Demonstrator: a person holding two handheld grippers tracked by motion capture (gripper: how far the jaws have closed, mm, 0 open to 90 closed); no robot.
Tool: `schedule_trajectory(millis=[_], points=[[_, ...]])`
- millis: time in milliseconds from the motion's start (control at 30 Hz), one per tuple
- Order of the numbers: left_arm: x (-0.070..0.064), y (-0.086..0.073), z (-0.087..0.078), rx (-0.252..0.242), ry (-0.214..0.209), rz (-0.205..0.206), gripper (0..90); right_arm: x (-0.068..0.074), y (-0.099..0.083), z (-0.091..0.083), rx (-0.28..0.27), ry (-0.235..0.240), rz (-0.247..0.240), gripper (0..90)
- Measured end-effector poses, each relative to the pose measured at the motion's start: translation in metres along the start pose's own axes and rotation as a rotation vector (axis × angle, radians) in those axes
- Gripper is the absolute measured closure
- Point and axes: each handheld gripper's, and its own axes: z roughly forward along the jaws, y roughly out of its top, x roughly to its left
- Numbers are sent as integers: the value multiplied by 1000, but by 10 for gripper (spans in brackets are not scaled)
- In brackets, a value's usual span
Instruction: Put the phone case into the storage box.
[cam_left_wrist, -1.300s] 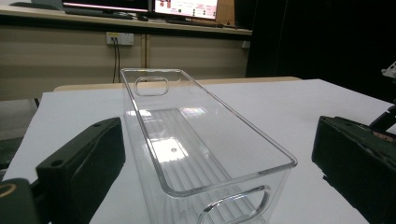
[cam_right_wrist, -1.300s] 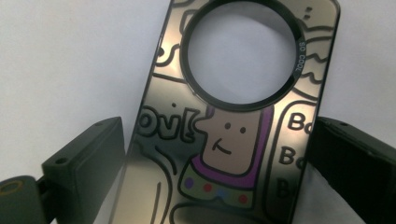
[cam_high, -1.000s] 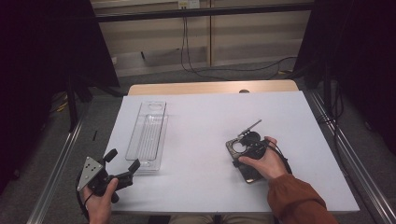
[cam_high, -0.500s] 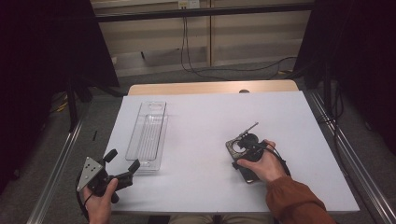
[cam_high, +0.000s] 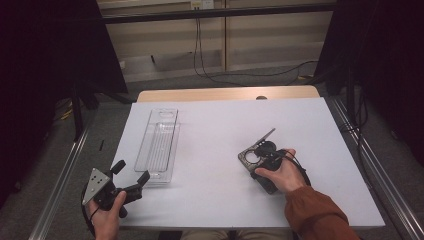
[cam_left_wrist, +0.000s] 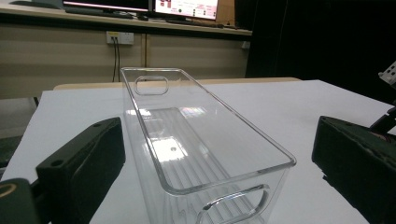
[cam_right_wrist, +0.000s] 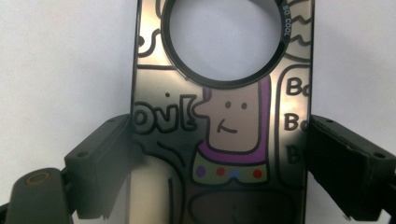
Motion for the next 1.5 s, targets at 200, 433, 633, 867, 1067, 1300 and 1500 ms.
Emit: schedule_trajectory(millis=[200, 433, 633, 867, 1067, 1300, 1500], points=[[0, 0, 2, 9, 2, 3, 28, 0, -1, 0, -35, 7, -27, 123], [0, -1, 3, 8, -1, -1, 28, 1, -1, 0, -53, 16, -18, 124], [0, -1, 2, 9, 0, 0, 28, 1, -1, -3, -86, 30, -18, 123], [0, 0, 2, 3, -2, 5, 28, -3, -2, -11, -123, 65, -10, 123], [0, 0, 1, -1, 0, -2, 28, -1, -2, -16, -172, 85, -32, 123], [1, 0, 1, 1, -4, -3, 27, -2, -2, -20, -235, 90, -57, 123], [0, 0, 2, 9, -1, 3, 28, -4, -4, -23, -284, 88, -51, 123]])
